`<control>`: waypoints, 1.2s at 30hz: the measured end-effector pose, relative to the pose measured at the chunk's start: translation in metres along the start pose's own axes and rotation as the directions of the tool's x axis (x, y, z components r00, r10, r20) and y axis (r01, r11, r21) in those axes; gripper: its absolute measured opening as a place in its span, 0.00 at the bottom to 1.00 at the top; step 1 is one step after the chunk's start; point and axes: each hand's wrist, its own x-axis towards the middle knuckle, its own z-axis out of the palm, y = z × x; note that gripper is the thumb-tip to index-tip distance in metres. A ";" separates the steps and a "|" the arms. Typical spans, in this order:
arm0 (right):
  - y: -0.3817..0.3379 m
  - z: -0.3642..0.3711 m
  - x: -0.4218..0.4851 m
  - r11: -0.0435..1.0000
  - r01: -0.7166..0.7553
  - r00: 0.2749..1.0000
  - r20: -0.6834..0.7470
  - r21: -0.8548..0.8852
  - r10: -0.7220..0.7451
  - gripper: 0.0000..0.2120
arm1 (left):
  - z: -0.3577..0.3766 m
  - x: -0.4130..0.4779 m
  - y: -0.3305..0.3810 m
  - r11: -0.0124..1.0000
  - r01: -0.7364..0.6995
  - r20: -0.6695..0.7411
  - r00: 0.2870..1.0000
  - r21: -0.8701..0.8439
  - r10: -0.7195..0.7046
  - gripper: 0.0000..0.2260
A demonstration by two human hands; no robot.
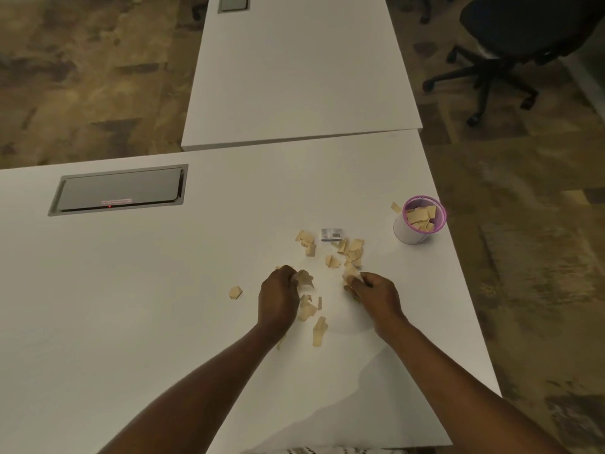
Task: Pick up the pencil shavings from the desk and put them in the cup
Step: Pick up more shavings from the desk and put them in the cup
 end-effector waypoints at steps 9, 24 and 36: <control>-0.021 -0.022 0.028 0.993 -0.023 0.996 -0.079 0.113 0.032 0.07 | 0.016 0.030 0.051 0.953 0.249 0.085 0.968 -0.172 -0.237 0.02; -0.054 -0.072 0.050 0.965 0.198 0.960 -0.164 -0.172 -0.227 0.17 | 0.050 0.066 0.130 0.936 0.224 0.182 0.967 -0.271 -0.179 0.03; -0.102 -0.126 0.090 0.933 0.147 0.892 -0.365 -0.327 -0.268 0.05 | 0.087 0.097 0.228 0.951 0.140 0.273 0.960 -0.276 -0.062 0.04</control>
